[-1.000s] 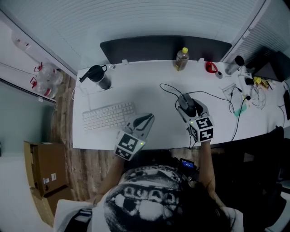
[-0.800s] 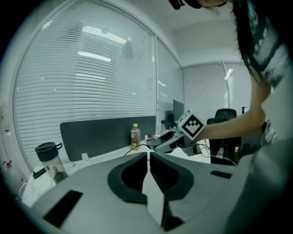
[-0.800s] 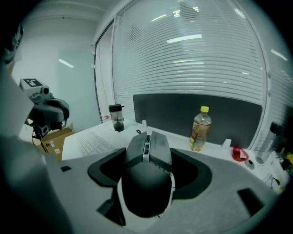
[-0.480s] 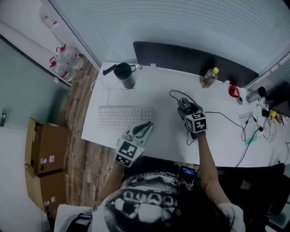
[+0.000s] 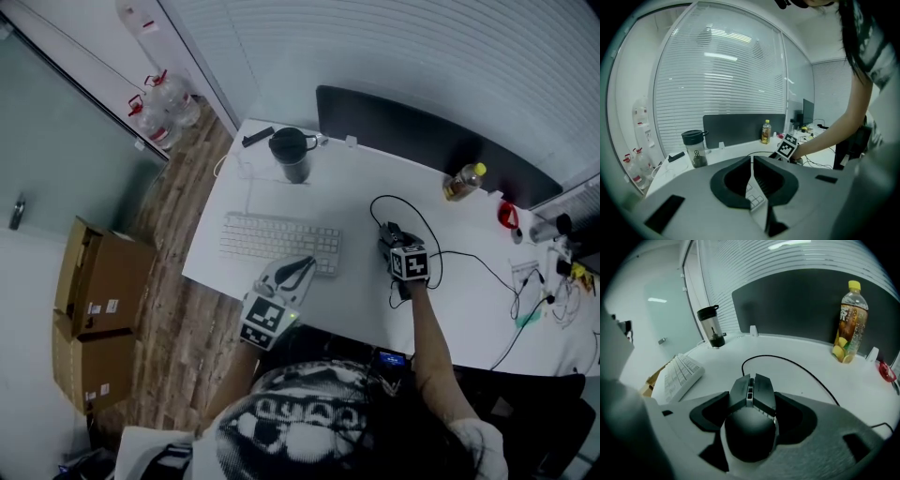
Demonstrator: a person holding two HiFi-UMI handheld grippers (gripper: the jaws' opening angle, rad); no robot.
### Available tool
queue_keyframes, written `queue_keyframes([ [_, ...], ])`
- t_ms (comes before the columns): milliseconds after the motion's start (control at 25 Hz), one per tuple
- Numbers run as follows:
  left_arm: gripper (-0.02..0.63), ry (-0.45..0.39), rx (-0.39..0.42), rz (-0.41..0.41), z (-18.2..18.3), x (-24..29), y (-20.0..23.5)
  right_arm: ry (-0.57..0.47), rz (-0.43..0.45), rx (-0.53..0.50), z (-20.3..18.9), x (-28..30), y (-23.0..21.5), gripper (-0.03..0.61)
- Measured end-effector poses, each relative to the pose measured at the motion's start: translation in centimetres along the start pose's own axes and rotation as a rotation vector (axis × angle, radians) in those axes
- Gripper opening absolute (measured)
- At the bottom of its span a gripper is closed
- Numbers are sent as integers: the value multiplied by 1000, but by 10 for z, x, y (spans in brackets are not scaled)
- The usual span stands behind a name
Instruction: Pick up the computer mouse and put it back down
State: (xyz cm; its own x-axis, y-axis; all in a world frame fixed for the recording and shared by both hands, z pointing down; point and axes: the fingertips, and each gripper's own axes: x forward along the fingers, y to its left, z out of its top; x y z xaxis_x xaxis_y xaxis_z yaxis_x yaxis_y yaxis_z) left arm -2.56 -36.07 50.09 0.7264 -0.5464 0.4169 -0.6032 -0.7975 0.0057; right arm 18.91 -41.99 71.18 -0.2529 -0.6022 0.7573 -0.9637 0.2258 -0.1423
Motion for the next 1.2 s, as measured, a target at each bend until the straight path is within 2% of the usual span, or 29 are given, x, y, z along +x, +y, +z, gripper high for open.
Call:
queue_keyframes([
  [360, 17, 3, -5, -4, -6, -2, 13, -15, -28, -2, -1, 2, 2, 307],
  [440, 17, -1, -1, -16, -5, -2, 14, -20, -33, 24, -1, -2, 3, 341],
  [640, 17, -6, 12, -58, -6, 0, 16, -112, -61, 92, 4, -34, 10, 337],
  [960, 17, -8, 53, -199, -9, 11, 1, -284, -83, 192, -8, -106, 51, 265],
  [1200, 17, 6, 103, -341, -18, 24, -27, -347, -115, 260, -28, -153, 79, 234],
])
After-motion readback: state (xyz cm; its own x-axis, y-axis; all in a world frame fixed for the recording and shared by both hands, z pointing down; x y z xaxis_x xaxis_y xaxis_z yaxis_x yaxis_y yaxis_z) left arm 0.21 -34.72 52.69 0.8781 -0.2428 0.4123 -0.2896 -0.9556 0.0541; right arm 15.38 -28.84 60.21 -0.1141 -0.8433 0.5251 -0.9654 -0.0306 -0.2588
